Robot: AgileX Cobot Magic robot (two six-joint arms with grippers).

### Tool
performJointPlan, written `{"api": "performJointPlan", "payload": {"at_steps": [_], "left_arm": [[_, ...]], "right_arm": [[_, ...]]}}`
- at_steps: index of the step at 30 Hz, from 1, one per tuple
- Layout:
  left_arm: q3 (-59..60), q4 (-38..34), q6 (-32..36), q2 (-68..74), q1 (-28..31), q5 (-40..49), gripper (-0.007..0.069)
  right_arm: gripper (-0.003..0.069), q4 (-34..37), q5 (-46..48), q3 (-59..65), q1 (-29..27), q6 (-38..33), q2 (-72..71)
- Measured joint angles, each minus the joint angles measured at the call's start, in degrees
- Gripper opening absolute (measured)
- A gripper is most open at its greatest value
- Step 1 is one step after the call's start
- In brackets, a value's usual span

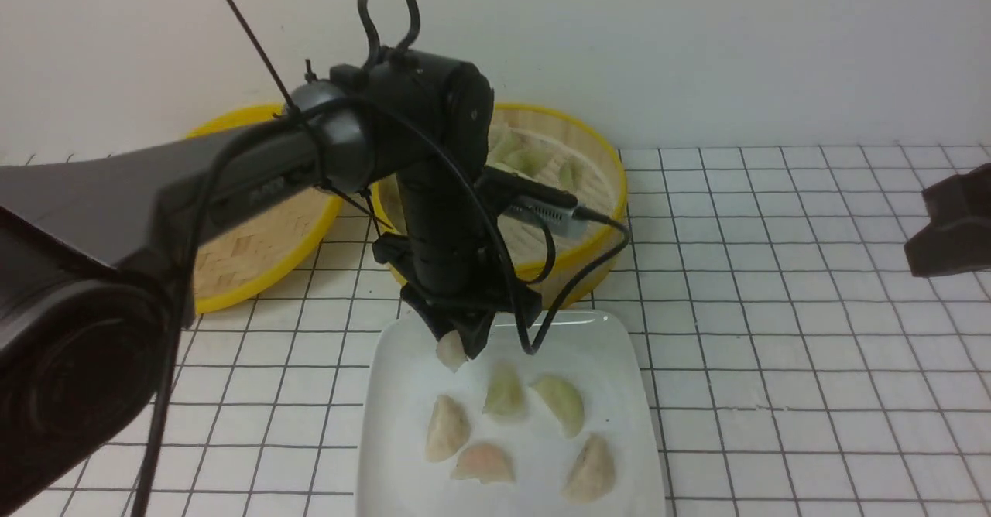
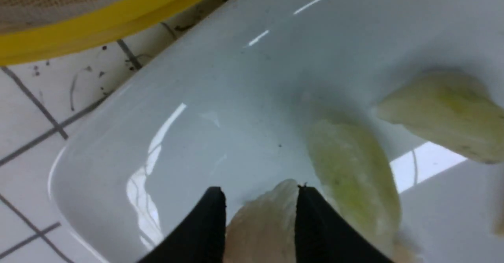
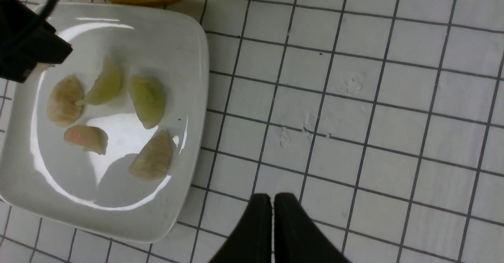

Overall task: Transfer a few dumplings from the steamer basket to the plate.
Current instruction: Use the left arm to put the dumpling into the plate

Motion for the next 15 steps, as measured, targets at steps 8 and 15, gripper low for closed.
{"api": "performJointPlan", "payload": {"at_steps": [8, 15], "left_arm": [[-1.93, 1.38, -1.1, 1.05, 0.0, -0.03, 0.0424], [0.18, 7.08, -3.98, -8.71, 0.0, -0.15, 0.0083]], "right_arm": [[0.0, 4.5, -3.57, -5.11, 3.07, -4.45, 6.39], [0.0, -0.54, -4.46, -23.28, 13.85, -2.9, 22.8]]}}
